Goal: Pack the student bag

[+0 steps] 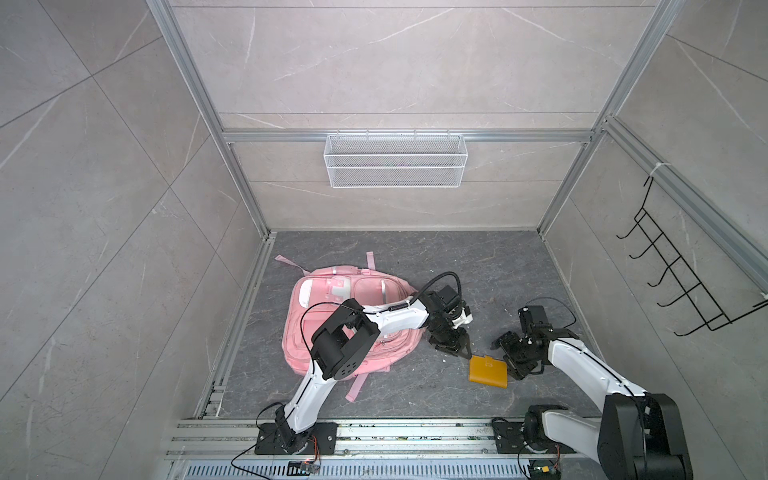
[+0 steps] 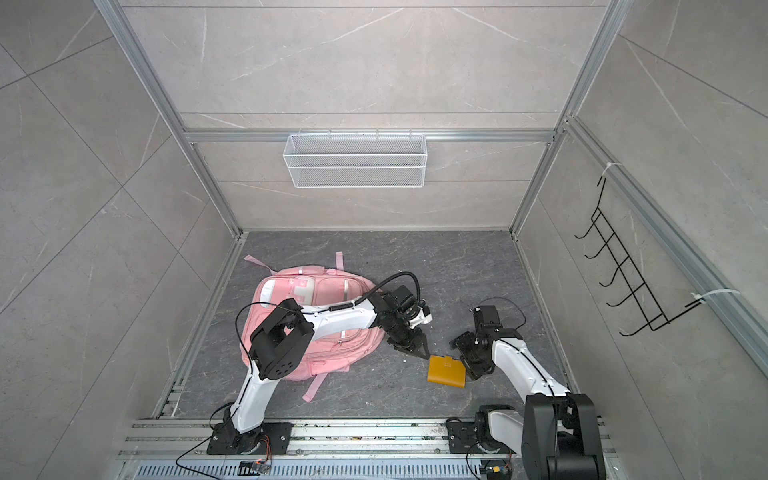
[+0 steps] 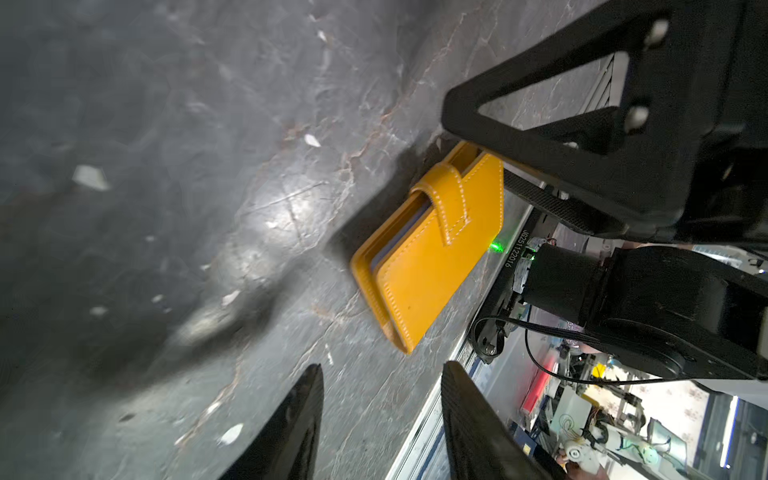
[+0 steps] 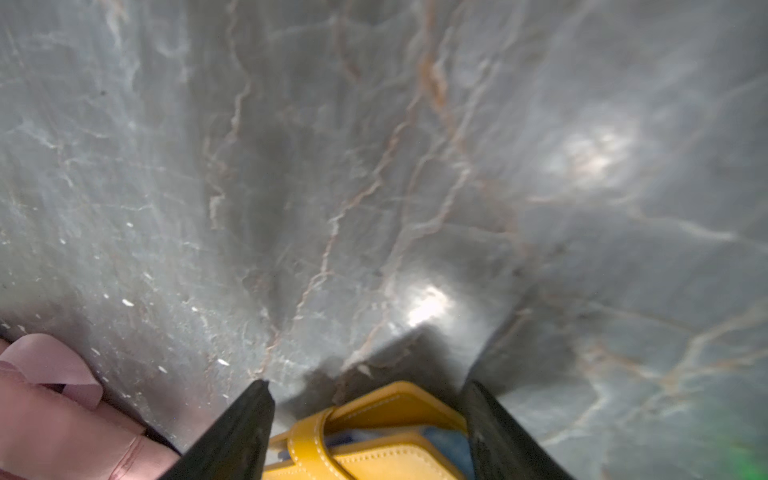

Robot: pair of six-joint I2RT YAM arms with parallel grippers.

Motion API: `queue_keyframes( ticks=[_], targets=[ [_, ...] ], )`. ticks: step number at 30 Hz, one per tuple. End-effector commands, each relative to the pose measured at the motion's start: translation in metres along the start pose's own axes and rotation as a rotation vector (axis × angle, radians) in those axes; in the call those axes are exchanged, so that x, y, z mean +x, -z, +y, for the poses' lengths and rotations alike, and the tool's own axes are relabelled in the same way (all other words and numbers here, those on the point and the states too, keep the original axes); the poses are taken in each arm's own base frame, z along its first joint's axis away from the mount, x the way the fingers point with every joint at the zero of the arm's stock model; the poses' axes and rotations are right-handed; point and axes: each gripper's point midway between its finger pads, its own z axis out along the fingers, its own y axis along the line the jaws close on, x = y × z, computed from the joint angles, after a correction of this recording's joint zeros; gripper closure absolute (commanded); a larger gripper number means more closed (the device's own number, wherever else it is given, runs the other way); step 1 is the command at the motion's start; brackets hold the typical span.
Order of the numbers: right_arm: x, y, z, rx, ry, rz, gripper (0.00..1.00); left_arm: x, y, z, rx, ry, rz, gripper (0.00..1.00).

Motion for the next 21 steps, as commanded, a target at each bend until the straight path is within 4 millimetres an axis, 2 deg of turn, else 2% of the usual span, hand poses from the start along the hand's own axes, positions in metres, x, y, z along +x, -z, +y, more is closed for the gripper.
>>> queue_keyframes(
  ticks=[1, 9, 14, 18, 21],
  targets=[
    [0.005, -0.009, 0.003, 0.011, -0.028, 0.008, 0.26, 0.0, -0.005, 0.0, -0.001, -0.017, 0.025, 0.51],
    [0.011, -0.013, 0.001, 0.001, -0.033, -0.014, 0.26, 0.001, -0.019, 0.005, 0.008, 0.055, 0.045, 0.53],
    [0.011, -0.017, 0.003, -0.006, -0.026, -0.018, 0.26, 0.004, -0.02, 0.006, 0.019, 0.069, 0.044, 0.62],
    [0.01, -0.018, 0.011, -0.009, -0.012, -0.017, 0.26, 0.006, -0.022, 0.004, 0.043, 0.071, 0.039, 0.65],
    [0.01, -0.017, 0.016, -0.016, 0.003, -0.019, 0.26, 0.004, -0.021, 0.003, 0.046, 0.07, 0.034, 0.73]
  ],
)
